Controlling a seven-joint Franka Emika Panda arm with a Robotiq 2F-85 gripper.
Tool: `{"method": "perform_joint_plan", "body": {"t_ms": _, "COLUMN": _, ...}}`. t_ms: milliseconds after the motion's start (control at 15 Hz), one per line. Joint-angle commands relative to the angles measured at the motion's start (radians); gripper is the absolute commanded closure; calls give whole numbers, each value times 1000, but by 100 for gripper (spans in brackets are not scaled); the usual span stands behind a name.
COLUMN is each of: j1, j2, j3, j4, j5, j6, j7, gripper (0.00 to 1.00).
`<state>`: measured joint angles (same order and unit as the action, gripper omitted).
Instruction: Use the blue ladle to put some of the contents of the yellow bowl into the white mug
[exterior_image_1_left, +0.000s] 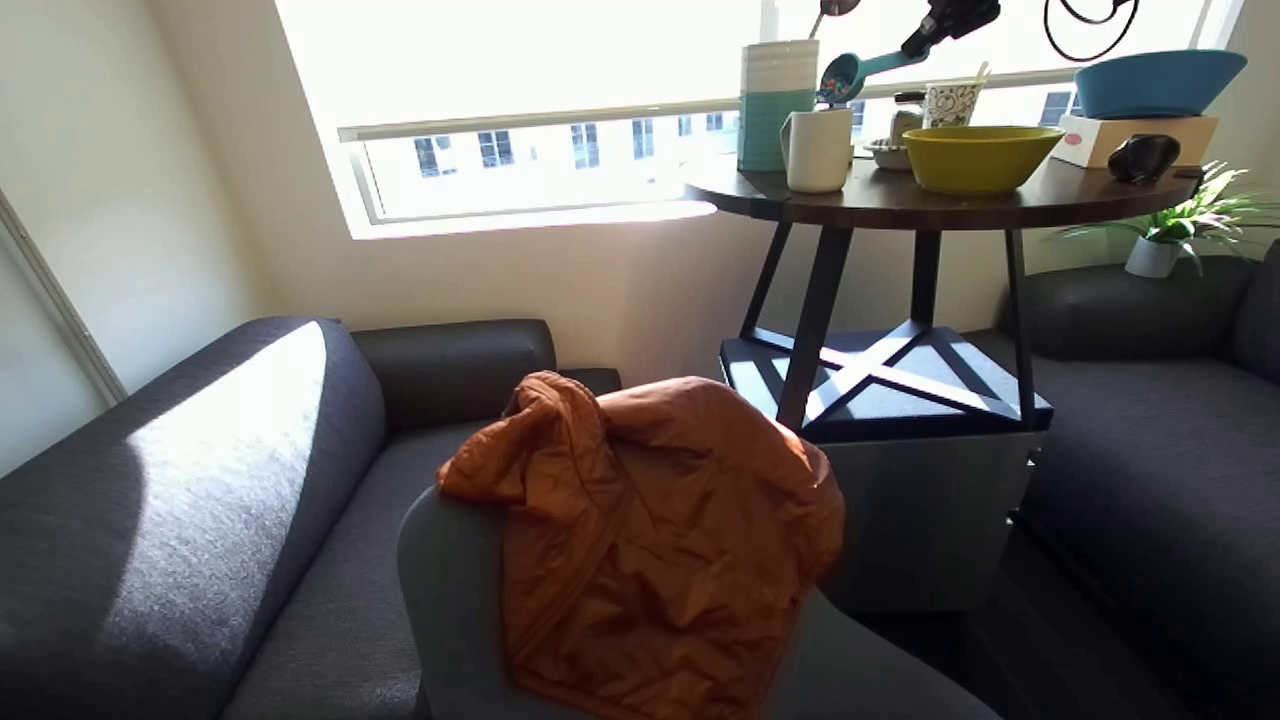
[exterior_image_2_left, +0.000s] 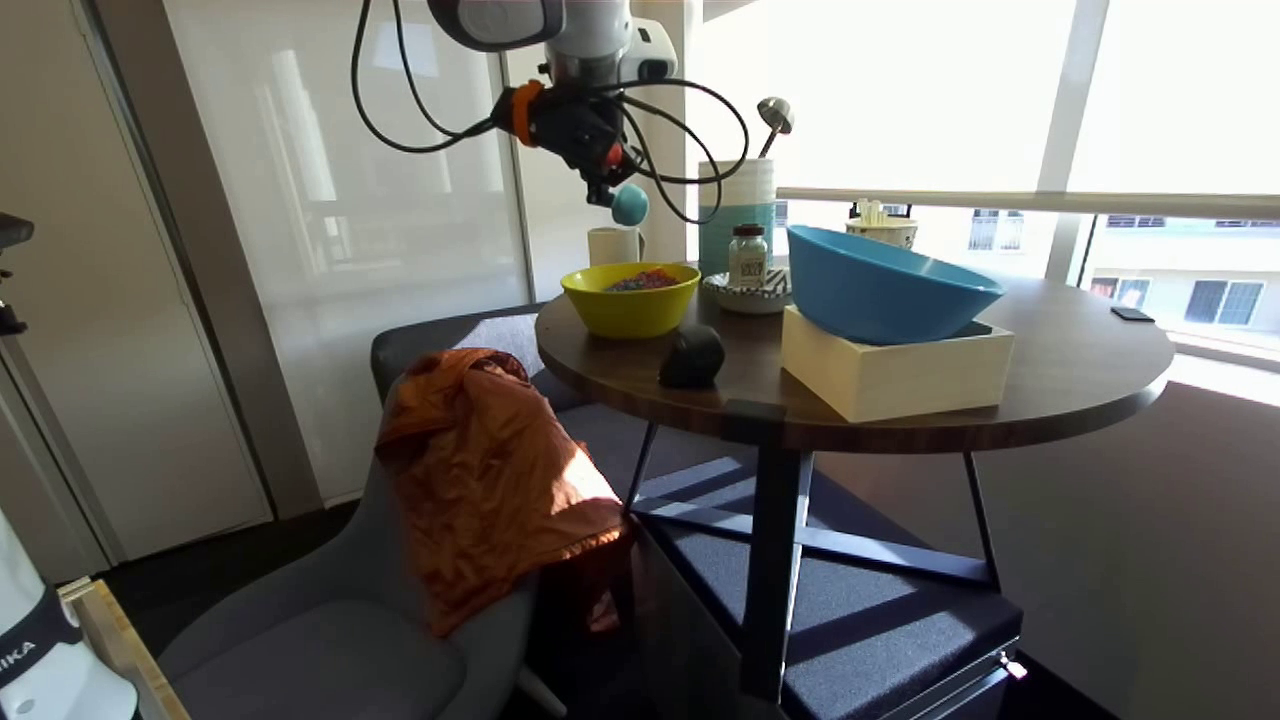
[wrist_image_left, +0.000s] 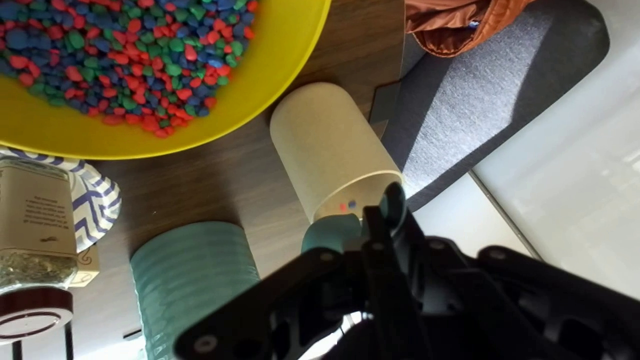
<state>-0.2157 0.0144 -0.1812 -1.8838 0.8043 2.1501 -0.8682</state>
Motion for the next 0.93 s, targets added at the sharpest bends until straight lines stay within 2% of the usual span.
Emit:
{"method": "perform_joint_plan", "body": {"t_ms": 0, "j1": 17, "j2": -48, "j3": 5, "j4": -52, "j5": -20, "j6": 56, "j7": -22, "gripper": 98}}
{"method": "perform_joint_plan", "body": {"t_ms": 867, "j1": 44, "j2": -121, "j3": 5, "j4": -124, "j5": -18, "j6": 124, "j7": -116, "gripper": 98}}
